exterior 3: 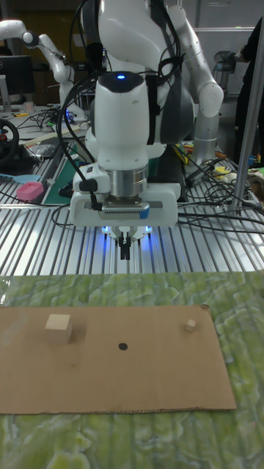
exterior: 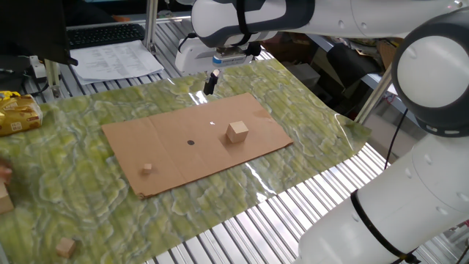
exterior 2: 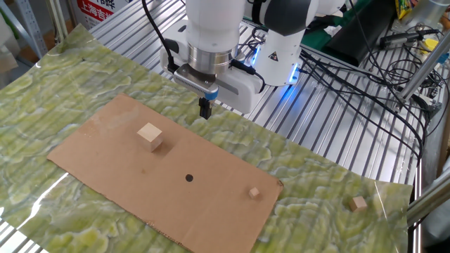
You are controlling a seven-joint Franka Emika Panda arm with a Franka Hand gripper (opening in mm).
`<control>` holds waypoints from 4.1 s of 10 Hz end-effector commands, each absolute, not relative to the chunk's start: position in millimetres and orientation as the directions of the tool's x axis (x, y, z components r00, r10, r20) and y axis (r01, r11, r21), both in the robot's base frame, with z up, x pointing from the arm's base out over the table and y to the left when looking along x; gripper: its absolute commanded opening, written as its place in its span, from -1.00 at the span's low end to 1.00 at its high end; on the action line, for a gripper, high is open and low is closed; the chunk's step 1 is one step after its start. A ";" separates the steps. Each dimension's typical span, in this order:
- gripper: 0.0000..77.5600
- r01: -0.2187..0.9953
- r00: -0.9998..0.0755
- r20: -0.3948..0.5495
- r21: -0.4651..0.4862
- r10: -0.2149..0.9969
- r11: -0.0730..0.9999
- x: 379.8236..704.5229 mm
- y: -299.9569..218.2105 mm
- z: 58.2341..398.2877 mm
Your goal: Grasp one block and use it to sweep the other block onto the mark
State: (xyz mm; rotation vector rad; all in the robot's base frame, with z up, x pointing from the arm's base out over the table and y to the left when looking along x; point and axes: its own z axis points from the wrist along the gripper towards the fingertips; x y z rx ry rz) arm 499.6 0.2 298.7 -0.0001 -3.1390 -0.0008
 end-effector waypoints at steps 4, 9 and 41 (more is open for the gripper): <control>-1.00 0.033 -0.999 0.040 -0.039 0.034 0.999 499.4 0.8 299.1; -1.00 0.037 -0.998 0.049 0.012 0.037 0.999 498.9 1.6 296.2; -1.00 -0.166 -0.986 0.016 -0.006 -0.166 0.986 483.8 48.1 257.7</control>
